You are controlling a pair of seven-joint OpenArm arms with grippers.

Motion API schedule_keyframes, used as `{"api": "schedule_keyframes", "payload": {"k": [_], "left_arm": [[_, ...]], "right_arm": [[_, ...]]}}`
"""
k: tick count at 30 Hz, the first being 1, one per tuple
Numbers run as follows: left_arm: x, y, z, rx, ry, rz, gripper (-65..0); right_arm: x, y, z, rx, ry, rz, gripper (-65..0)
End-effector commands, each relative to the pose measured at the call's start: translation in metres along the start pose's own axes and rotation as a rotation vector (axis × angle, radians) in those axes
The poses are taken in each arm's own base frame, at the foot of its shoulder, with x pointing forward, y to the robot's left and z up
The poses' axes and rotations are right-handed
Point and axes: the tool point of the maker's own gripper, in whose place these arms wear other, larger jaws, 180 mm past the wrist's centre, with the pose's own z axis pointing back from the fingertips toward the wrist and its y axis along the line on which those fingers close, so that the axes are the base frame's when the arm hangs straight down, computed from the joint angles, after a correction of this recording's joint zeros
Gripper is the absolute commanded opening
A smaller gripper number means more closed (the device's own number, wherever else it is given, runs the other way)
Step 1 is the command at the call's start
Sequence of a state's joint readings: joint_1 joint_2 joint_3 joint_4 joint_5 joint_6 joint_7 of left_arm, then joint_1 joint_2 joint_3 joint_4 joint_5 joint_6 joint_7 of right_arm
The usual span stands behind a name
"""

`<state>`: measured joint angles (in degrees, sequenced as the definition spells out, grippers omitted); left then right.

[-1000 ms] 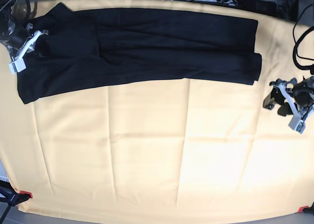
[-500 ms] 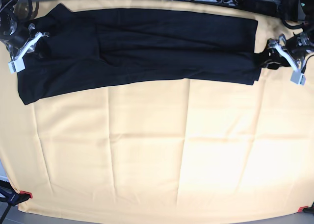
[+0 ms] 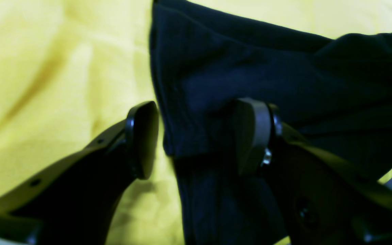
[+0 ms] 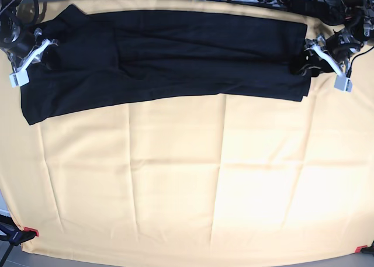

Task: Fold the T-shirt properly
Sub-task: 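Pull both shirt ends apart to straighten the folded strip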

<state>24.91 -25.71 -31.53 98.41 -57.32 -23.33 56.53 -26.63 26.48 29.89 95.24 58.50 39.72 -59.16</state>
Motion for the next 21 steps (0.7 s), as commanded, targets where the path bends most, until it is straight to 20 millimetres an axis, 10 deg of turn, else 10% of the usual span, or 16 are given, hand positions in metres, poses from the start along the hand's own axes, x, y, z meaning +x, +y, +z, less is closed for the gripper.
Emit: {"api": "schedule_keyframes", "payload": {"k": [1,21], "left_arm": [[0.004,0.009,0.005,0.045,0.007,-0.026,-28.1],[0.004,-0.021,0.003,-0.112,-0.013,-0.006,-28.1]], "right_arm": [[0.004,-0.003,0.004,-0.008,0.003,0.021,-65.0],[0.006,0.001,0.004,0.01,-0.01,0.012,-65.0]]}}
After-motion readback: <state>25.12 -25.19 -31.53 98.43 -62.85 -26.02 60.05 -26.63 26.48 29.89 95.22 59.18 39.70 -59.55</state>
